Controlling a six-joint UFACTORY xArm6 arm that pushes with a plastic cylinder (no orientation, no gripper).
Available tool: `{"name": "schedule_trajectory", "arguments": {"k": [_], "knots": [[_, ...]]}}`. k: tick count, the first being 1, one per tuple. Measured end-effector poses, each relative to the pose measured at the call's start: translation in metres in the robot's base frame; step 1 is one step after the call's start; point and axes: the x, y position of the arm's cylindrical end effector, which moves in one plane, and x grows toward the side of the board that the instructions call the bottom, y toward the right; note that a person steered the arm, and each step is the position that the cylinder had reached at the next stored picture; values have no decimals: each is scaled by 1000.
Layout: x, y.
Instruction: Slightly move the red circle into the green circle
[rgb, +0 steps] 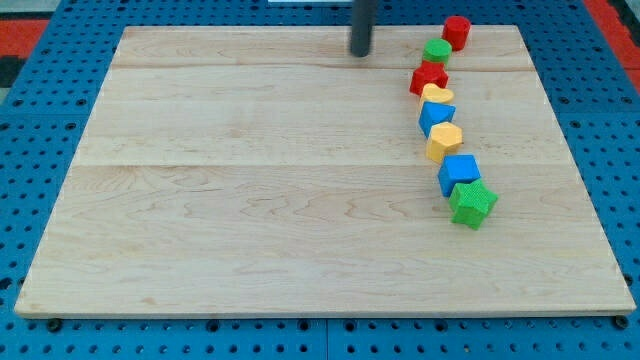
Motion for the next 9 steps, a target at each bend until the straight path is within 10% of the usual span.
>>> {"name": "schedule_trajectory", "arguments": {"k": [4, 6, 9], "knots": [[343, 35], [337, 276], [201, 326]]}}
